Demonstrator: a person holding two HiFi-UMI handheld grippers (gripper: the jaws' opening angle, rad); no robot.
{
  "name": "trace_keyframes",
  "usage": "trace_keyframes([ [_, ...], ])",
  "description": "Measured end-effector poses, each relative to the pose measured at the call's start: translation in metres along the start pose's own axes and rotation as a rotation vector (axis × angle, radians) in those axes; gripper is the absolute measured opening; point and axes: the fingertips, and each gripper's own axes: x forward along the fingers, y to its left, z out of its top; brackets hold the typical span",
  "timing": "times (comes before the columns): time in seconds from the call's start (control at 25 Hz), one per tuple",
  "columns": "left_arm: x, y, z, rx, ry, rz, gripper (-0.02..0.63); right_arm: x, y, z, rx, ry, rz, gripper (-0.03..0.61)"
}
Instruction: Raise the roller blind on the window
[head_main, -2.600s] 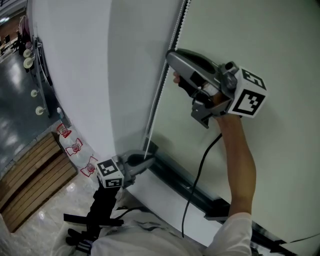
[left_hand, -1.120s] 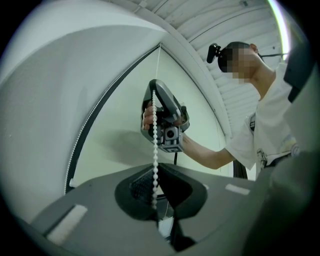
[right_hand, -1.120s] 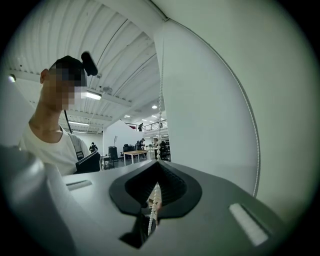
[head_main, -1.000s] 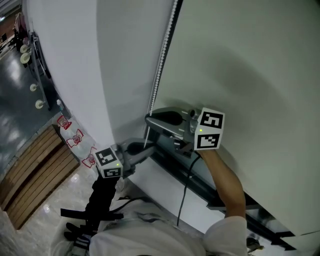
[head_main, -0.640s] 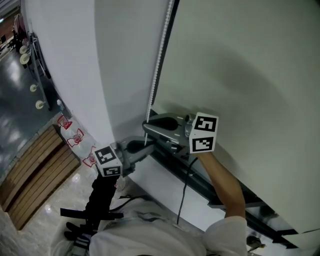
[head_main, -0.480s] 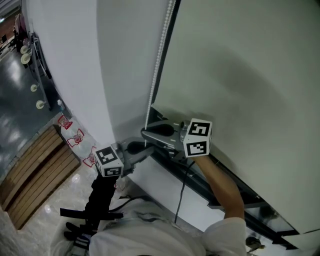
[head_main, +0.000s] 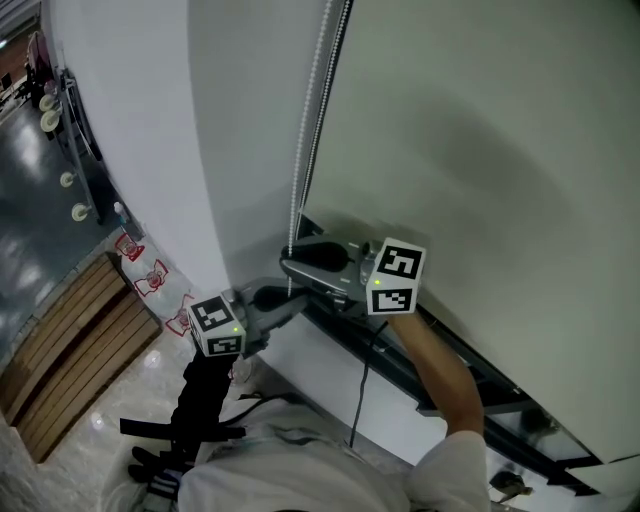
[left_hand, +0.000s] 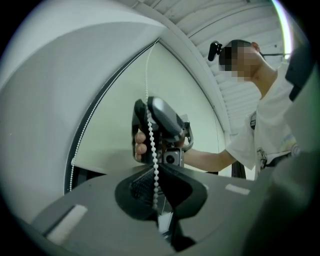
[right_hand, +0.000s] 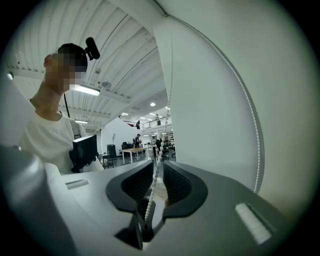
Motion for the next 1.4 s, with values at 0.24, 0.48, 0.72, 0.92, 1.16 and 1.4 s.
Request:
trace_keyframes([
  [0.24, 0.002, -0.005, -0.002, 0.003, -0.002, -0.022, -0.002, -0.006, -0.003, 0.069, -0.084, -0.096, -0.014, 0.138],
  [0.48, 0.007, -0.012, -0.005, 0.022, 0.013, -0.064, -0.002, -0.015, 0.005, 0.157, -0.230, -0.159, -0.007, 0.135],
  [0.72, 0.008, -0.016, -0.008, 0.018, 0.021, -0.077, -0.002, -0.026, 0.000, 0.221, -0.286, -0.228, -0.010, 0.132],
  [0.92, 0.008, -0.016, -0.013, 0.006, 0.030, -0.076, -0.002, -0.033, -0.005, 0.254, -0.324, -0.240, -0.027, 0.106],
  [1.16, 0.011, -0.017, -0.011, 0.006, 0.043, -0.081, -0.002, -0.034, -0.001, 0.277, -0.347, -0.264, -0.029, 0.103],
  [1.4, 0.009, -0.019, -0.017, 0.021, 0.046, -0.092, -0.002, -0.034, 0.005, 0.284, -0.363, -0.292, -0.044, 0.087],
])
